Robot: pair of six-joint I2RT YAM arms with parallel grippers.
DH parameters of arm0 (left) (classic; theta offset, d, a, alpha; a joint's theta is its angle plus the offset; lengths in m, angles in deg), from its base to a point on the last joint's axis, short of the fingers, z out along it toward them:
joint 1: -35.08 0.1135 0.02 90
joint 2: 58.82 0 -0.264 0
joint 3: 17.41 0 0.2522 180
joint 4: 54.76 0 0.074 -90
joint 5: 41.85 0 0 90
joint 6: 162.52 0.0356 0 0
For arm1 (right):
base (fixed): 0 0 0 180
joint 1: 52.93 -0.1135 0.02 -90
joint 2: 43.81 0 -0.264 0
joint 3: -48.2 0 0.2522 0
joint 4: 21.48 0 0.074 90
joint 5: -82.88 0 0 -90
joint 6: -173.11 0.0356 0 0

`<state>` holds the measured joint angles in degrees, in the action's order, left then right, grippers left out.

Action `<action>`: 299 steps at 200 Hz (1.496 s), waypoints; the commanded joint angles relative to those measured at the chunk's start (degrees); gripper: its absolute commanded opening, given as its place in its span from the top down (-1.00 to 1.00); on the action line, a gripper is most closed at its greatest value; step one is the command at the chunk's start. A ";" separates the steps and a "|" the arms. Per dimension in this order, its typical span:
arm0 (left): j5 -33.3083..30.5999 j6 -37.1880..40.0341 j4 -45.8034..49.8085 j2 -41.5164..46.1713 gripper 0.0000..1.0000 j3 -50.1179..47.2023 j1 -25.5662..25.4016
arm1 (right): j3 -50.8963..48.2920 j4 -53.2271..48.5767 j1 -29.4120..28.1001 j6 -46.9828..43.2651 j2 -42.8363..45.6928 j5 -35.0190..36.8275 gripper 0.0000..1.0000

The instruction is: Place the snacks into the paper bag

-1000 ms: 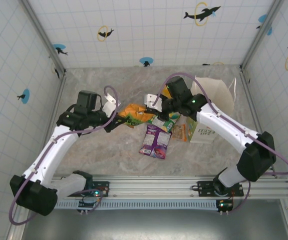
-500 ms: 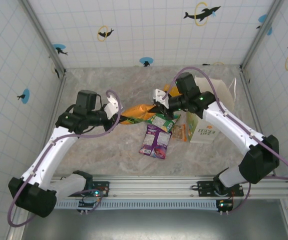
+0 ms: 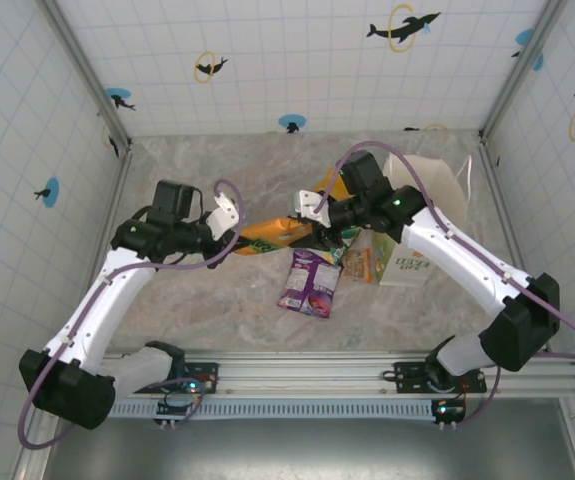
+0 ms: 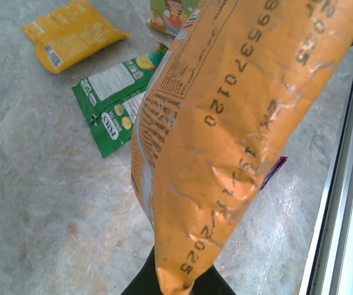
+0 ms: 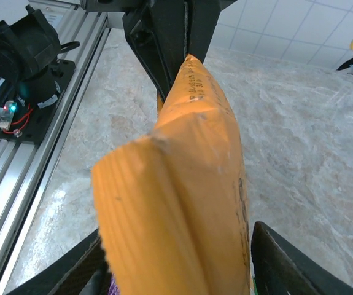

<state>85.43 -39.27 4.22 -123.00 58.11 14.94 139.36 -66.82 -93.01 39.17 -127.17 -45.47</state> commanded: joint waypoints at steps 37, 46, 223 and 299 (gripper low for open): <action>3.21 1.24 0.18 0.02 1.00 1.79 0.15 | 2.48 1.15 -0.60 0.25 -2.69 -2.87 -0.02; 2.87 0.71 -0.30 -0.02 1.00 1.79 0.18 | 2.44 1.25 -0.59 0.18 -2.61 -2.74 0.09; -14.54 -24.32 -24.03 4.12 -0.38 -3.19 0.19 | -10.53 28.50 8.77 21.93 12.55 7.89 0.86; -18.31 -36.75 -33.66 -1.18 -0.39 -4.80 -0.85 | -11.81 33.25 12.91 40.39 25.47 36.15 0.83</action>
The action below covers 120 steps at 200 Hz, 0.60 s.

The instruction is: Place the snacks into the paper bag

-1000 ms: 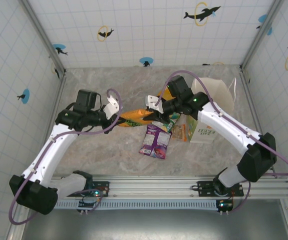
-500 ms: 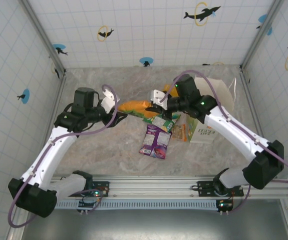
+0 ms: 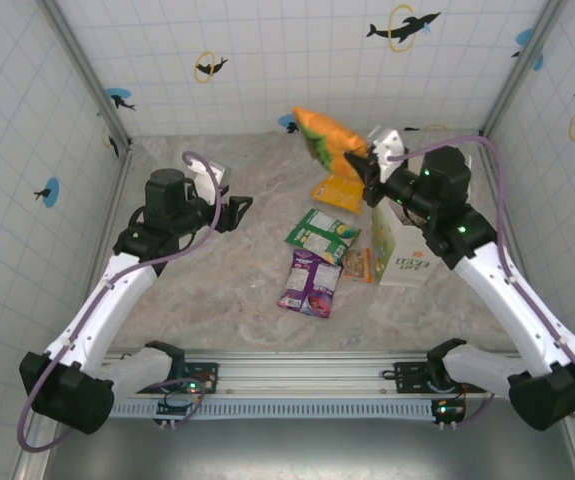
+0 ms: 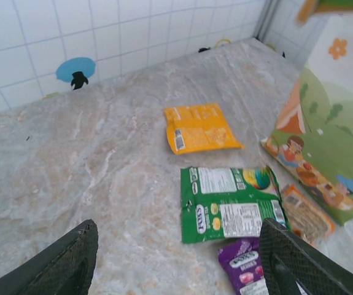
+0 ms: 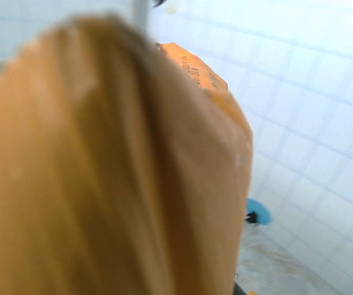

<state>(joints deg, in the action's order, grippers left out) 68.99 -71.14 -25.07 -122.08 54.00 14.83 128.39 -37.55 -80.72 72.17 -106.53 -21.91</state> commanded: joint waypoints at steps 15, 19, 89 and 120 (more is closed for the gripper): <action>-1.88 -5.76 -5.18 -3.44 -0.38 -0.79 -1.19 | -2.01 4.26 0.76 9.17 7.91 17.49 0.84; -1.86 -5.87 -5.39 -3.90 -0.37 -0.87 -1.34 | -2.48 4.32 0.89 9.75 8.67 18.99 0.85; -2.21 -7.71 -8.22 -8.78 -0.35 -0.57 -3.69 | -12.54 1.41 1.73 18.78 19.11 38.30 0.93; -2.49 -7.91 -8.21 -9.51 -0.34 -0.17 -6.16 | -14.68 -3.29 2.25 23.09 18.80 40.74 0.93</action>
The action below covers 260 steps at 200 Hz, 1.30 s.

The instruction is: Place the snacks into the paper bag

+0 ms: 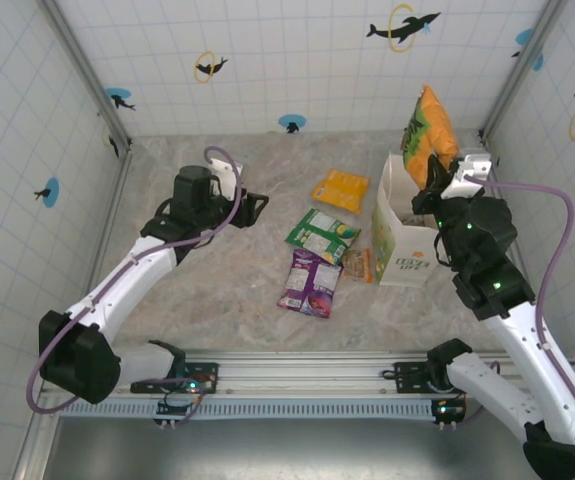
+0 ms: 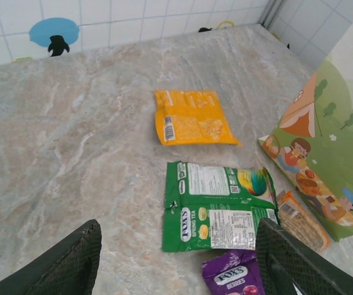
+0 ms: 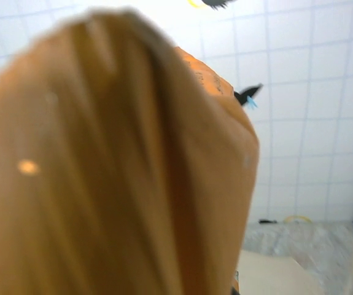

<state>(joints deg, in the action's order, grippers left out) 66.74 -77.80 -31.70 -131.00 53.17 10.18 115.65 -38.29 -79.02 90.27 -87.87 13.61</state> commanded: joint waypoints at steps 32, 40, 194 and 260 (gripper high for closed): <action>-0.56 -1.15 -1.50 -0.50 -0.34 0.59 -1.81 | -3.57 -3.28 1.55 6.29 -1.09 5.52 0.92; -0.48 -1.07 -1.35 -0.44 -0.34 0.57 -1.89 | -3.75 -3.19 2.18 6.37 -1.50 5.37 0.92; -0.57 -1.40 -0.78 -0.28 -0.33 0.66 -2.06 | -5.88 -2.39 11.85 9.20 -4.51 -5.33 0.36; 1.03 -4.85 -0.11 -0.75 -0.30 0.75 -2.01 | 0.19 -8.70 11.94 7.87 -3.17 -9.43 0.11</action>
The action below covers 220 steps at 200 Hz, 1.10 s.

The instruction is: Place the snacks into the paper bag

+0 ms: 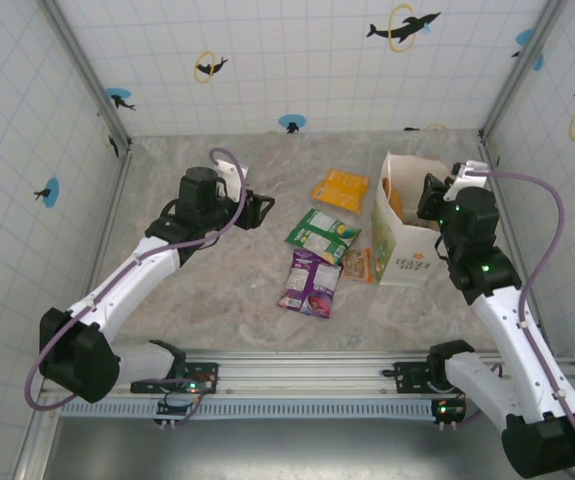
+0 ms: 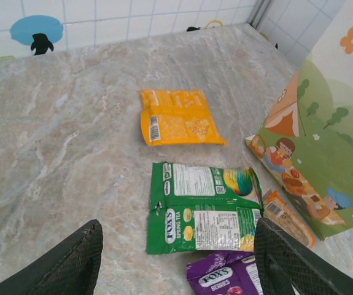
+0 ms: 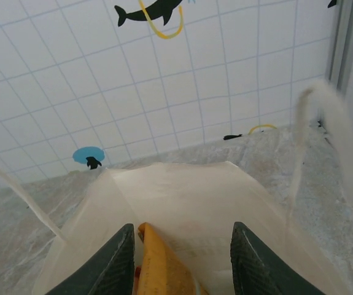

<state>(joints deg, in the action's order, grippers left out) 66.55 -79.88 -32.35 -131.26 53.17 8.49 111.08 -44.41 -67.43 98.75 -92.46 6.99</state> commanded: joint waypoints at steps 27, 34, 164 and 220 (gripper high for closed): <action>2.40 -7.44 2.31 -0.94 -0.26 0.60 -0.48 | 8.43 -7.86 0.37 -0.16 1.45 -9.63 0.06; 2.23 -10.48 2.38 -0.98 -0.25 0.22 -0.60 | 8.94 -9.10 0.35 0.40 1.65 -12.13 0.04; 12.73 -22.72 -1.84 -12.59 0.00 -10.49 -9.27 | -1.62 -8.15 0.26 8.34 9.97 -30.77 -0.01; 11.49 -20.95 -3.23 -21.73 -0.01 -6.20 -9.27 | -2.76 -7.73 0.27 9.34 10.93 -32.19 0.00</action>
<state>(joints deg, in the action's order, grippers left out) 78.15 -102.00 -34.27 -150.08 43.73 -0.67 109.88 -54.27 -67.43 107.12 -82.82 -23.94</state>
